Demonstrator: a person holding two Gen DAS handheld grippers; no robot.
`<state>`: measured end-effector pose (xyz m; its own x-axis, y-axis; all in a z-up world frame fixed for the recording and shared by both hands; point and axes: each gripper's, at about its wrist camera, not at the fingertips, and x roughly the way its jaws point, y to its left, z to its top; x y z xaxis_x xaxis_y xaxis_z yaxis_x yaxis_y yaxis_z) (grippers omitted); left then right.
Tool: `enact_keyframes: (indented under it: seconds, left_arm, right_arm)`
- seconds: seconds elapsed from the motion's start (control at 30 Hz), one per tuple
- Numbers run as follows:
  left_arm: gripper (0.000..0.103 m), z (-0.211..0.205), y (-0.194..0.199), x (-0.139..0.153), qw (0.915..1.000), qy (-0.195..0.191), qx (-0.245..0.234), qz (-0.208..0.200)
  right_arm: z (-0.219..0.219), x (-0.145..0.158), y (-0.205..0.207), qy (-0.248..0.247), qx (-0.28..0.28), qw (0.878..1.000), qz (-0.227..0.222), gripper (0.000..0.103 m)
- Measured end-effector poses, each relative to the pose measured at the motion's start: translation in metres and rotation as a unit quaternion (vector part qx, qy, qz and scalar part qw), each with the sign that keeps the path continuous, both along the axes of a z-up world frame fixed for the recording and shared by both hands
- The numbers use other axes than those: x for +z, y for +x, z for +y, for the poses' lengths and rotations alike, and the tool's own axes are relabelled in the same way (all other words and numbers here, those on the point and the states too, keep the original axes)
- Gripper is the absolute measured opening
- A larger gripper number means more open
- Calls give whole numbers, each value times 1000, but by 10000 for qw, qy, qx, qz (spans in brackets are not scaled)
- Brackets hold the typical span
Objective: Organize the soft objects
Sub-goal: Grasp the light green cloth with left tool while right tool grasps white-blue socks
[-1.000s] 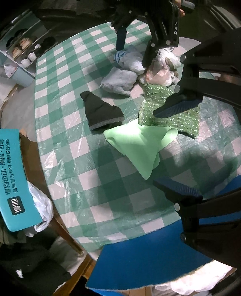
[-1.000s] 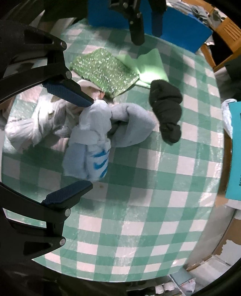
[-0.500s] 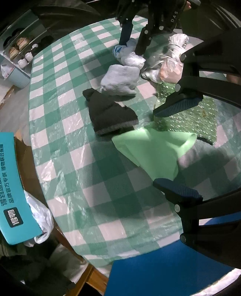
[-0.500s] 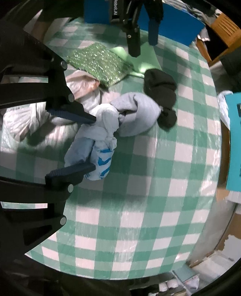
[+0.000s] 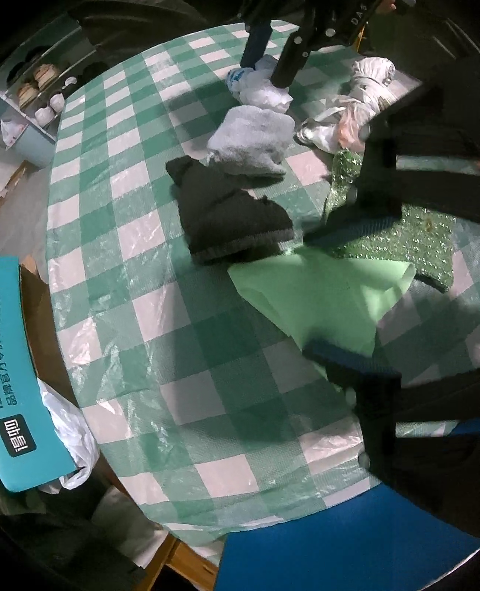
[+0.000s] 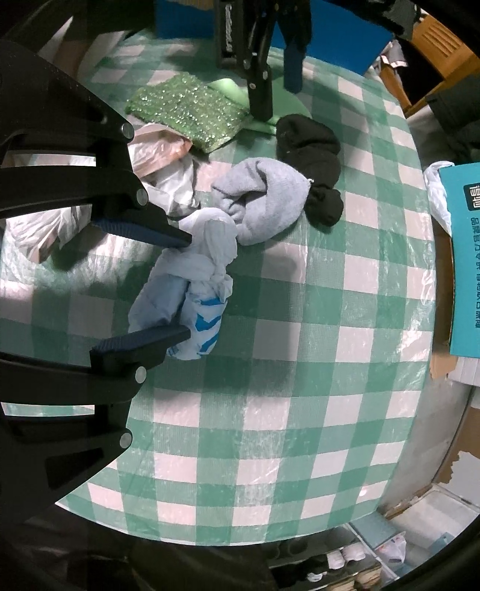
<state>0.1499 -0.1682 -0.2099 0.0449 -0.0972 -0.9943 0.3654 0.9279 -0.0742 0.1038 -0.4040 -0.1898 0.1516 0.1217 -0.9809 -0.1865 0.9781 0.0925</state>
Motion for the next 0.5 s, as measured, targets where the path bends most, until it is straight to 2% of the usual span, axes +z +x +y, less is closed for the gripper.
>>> enact_keyframes:
  seconds: [0.03,0.07,0.13,0.23,0.27,0.3,0.4,0.5]
  left_arm:
    - [37,0,-2,0,10000,-1,-22,-17]
    - [24,0,-4,0,10000,-25,-60,1]
    - [11,1,-7,-1,9999,-74,-119,63]
    - [6,1,-13,1,9997,-109,-218,-26]
    - [5,1,-15,2,9996,-133,-249,-46]
    - [5,1,-16,4,9995,-161,-264,-53]
    - [4,4,-18,15,9992,-237,-257,-172]
    - [4,5,-19,27,9988,-342,-254,-254]
  right_arm:
    - [1,0,1,-2,1,10000,5,42]
    - [7,-3,4,-11,0,10000,7,42]
    - [10,-3,5,-31,-1,10000,-5,42]
    - [13,-3,3,-77,-10,9999,-75,42]
    - [15,-3,2,-103,10,9999,-98,40]
    - [15,-1,-3,-113,40,9999,-123,34]
    - [18,5,-3,-130,55,9996,-231,28]
    - [20,13,-5,-68,75,9994,-321,26]
